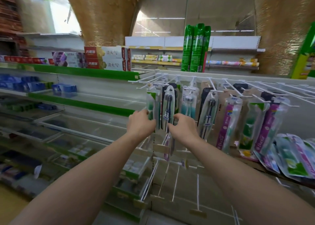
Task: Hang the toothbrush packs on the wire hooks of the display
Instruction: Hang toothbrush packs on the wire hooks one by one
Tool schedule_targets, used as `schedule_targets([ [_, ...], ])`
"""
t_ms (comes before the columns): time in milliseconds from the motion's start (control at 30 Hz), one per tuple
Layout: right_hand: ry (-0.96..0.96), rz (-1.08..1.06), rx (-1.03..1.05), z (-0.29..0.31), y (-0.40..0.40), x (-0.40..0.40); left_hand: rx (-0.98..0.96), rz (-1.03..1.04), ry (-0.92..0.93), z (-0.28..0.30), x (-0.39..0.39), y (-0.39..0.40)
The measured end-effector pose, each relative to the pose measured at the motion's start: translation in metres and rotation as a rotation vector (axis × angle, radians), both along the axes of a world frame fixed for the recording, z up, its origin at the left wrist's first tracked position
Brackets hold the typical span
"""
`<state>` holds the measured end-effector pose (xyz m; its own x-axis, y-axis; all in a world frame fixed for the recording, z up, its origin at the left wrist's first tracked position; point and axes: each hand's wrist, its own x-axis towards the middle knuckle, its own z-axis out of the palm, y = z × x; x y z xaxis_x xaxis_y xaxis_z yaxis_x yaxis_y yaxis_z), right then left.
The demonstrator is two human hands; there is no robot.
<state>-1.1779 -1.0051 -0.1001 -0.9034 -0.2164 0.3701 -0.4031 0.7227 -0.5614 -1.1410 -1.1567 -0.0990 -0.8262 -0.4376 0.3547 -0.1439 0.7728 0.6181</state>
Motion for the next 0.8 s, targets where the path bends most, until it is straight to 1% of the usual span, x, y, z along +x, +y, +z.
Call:
schedule_targets([
  [133, -0.022, 0.032, -0.030, -0.004, -0.023, -0.018, -0.017, 0.049, -0.031, 0.002, -0.012, -0.024],
  [267, -0.056, 0.028, -0.065, -0.007, -0.042, -0.031, -0.011, 0.054, -0.039, 0.003, -0.030, -0.046],
  [400, -0.045, -0.043, -0.112, -0.008, -0.056, -0.044, -0.007, 0.003, -0.008, 0.003, -0.052, -0.060],
  [567, -0.066, -0.144, -0.147, -0.003, -0.071, -0.051, -0.004, -0.085, -0.020, 0.004, -0.076, -0.073],
  [800, -0.071, -0.218, -0.161, -0.003, -0.089, -0.054, 0.005, -0.151, -0.008, 0.009, -0.085, -0.088],
])
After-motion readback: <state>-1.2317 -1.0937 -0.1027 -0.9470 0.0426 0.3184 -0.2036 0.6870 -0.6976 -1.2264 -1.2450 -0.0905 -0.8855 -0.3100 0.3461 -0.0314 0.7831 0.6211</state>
